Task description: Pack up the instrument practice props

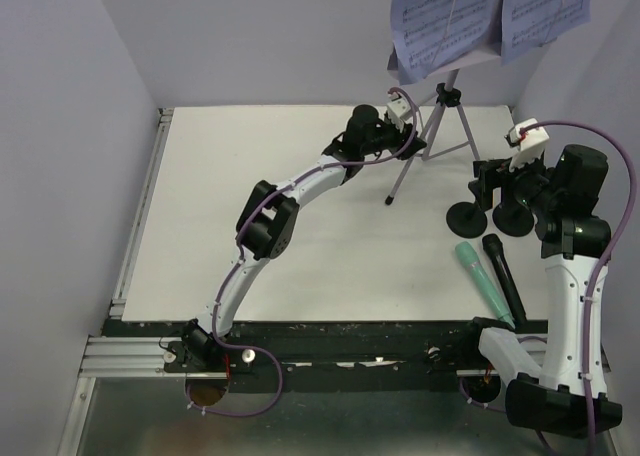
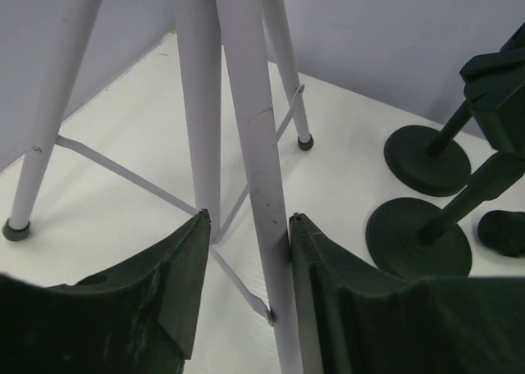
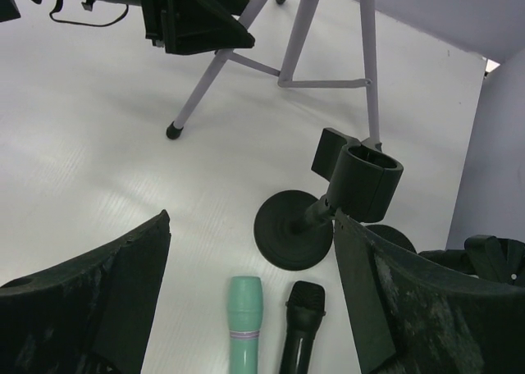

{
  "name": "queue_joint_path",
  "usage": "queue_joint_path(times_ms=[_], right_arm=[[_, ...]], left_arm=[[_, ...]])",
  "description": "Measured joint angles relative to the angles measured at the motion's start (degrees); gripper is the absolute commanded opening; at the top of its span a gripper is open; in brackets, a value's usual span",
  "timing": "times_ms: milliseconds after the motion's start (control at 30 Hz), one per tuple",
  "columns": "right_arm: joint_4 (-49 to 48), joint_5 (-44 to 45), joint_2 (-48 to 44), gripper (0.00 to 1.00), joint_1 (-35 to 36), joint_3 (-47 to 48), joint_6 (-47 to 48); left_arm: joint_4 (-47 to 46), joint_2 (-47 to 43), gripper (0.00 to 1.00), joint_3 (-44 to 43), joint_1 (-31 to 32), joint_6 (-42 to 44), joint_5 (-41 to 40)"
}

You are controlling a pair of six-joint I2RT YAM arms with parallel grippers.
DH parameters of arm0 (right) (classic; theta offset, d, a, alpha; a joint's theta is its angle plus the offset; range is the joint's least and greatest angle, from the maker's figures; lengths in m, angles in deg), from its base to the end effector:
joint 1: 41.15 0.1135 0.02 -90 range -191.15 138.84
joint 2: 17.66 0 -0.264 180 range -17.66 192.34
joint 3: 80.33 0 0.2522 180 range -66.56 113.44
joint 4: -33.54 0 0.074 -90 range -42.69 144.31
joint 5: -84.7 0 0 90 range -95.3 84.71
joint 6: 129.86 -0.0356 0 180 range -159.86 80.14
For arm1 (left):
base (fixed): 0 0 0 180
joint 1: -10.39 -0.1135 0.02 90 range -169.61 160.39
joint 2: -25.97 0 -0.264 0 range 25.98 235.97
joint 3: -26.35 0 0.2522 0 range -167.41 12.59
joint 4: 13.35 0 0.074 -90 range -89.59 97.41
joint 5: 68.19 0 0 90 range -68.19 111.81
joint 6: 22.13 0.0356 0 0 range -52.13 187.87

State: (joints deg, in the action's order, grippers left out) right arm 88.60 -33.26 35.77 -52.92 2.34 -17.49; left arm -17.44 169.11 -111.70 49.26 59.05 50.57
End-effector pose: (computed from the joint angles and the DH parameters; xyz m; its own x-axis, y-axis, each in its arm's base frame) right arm 0.1774 -0.0199 0.4028 -0.3056 -0.2797 -0.9101 -0.3777 0.9131 -0.1538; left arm 0.4468 -0.3821 0.2477 -0.1552 -0.0475 -0.9867 0.9117 0.3778 -0.1616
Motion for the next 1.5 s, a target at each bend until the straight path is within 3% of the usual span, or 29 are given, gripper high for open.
queue_joint_path(times_ms=[33, 133, 300, 633, 1167, 1500], right_arm=[[0.31, 0.02, 0.00, 0.86, 0.00, 0.00, -0.04], [1.01, 0.13, 0.02, 0.86, 0.00, 0.00, -0.42], [1.36, 0.35, 0.22, 0.86, 0.00, 0.04, -1.09], [0.94, 0.68, 1.46, 0.83, 0.00, 0.04, -1.79], [-3.08, -7.87, 2.58, 0.81, 1.14, -0.90, -1.16], [-4.33, -12.28, 4.74, 0.81, 15.37, -3.45, 10.27]], left_arm=[[0.00, 0.17, 0.47, 0.00, -0.02, 0.11, -0.20], [-0.09, 0.28, 0.24, -0.04, -0.11, 0.15, -0.79], [-0.07, 0.24, 0.01, -0.07, 0.28, -1.14, -1.53], [0.17, -6.03, 0.00, 8.81, -2.51, -2.12, -2.12], [-0.61, -33.57, 0.00, 46.03, -13.40, 0.72, 0.33], [-1.01, -51.41, 0.00, 66.82, -16.20, 1.03, 4.79]])
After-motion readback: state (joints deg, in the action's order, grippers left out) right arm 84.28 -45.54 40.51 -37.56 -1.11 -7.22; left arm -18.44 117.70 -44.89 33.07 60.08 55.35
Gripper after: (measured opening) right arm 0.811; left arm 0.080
